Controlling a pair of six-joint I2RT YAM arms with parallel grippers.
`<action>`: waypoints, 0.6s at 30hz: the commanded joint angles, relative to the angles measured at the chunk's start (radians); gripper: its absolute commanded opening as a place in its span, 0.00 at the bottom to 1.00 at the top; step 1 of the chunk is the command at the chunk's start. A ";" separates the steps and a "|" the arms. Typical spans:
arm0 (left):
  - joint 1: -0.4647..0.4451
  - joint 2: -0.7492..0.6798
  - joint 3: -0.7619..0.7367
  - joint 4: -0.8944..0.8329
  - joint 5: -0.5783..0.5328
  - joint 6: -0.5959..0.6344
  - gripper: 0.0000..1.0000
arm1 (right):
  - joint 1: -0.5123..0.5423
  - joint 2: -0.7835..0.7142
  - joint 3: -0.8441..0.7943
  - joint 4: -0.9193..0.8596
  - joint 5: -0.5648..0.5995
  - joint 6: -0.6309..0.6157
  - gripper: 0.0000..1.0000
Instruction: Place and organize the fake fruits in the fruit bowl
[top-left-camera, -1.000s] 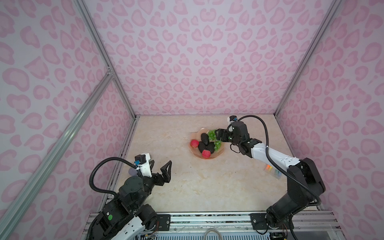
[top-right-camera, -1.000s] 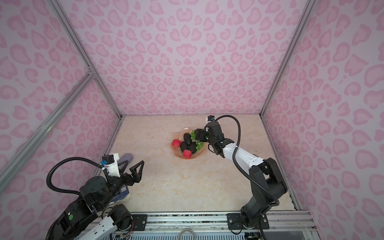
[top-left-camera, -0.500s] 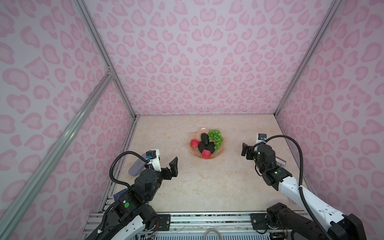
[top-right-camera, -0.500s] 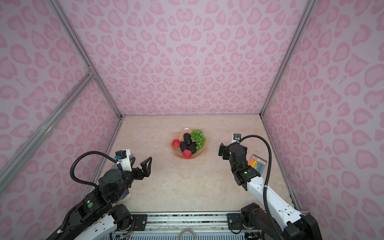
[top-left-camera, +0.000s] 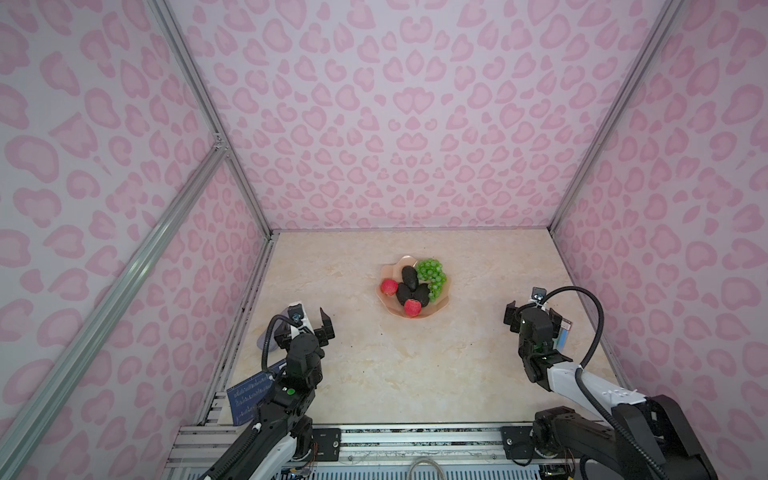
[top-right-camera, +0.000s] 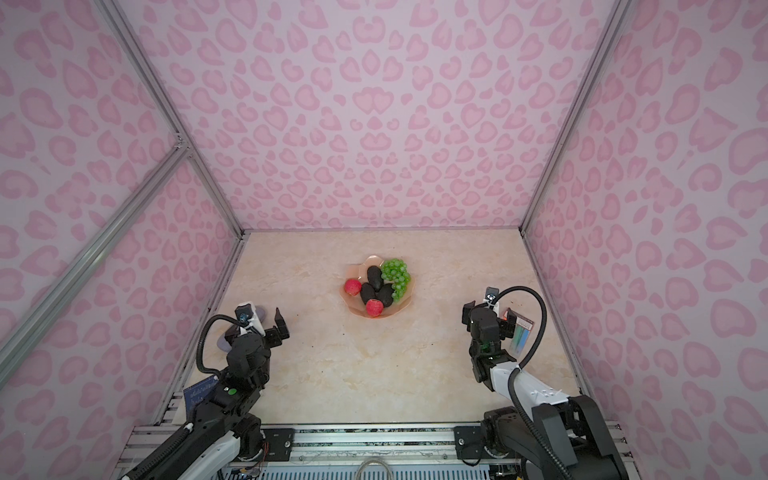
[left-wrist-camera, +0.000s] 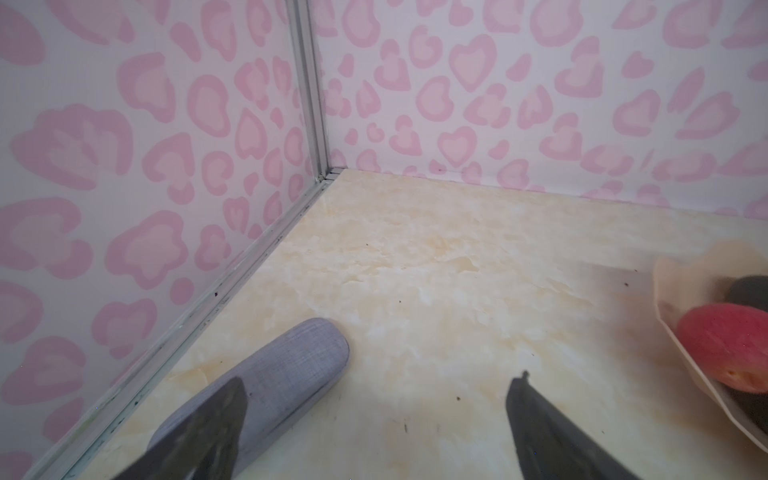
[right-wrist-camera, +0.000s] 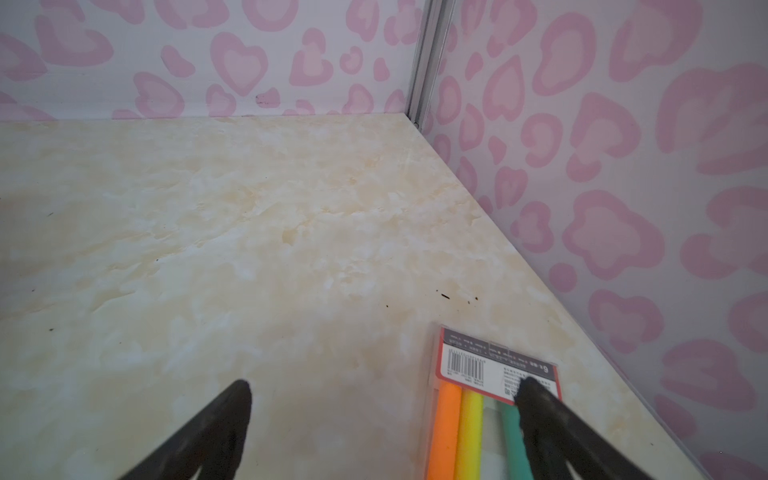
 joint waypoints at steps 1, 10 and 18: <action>0.110 0.058 -0.039 0.256 0.140 0.011 0.98 | -0.021 0.082 -0.006 0.233 -0.007 -0.034 0.99; 0.197 0.489 0.038 0.492 0.231 0.056 0.97 | -0.054 0.261 -0.009 0.482 -0.083 -0.113 0.99; 0.256 0.772 0.133 0.668 0.337 0.100 0.97 | -0.086 0.404 -0.004 0.626 -0.165 -0.113 0.99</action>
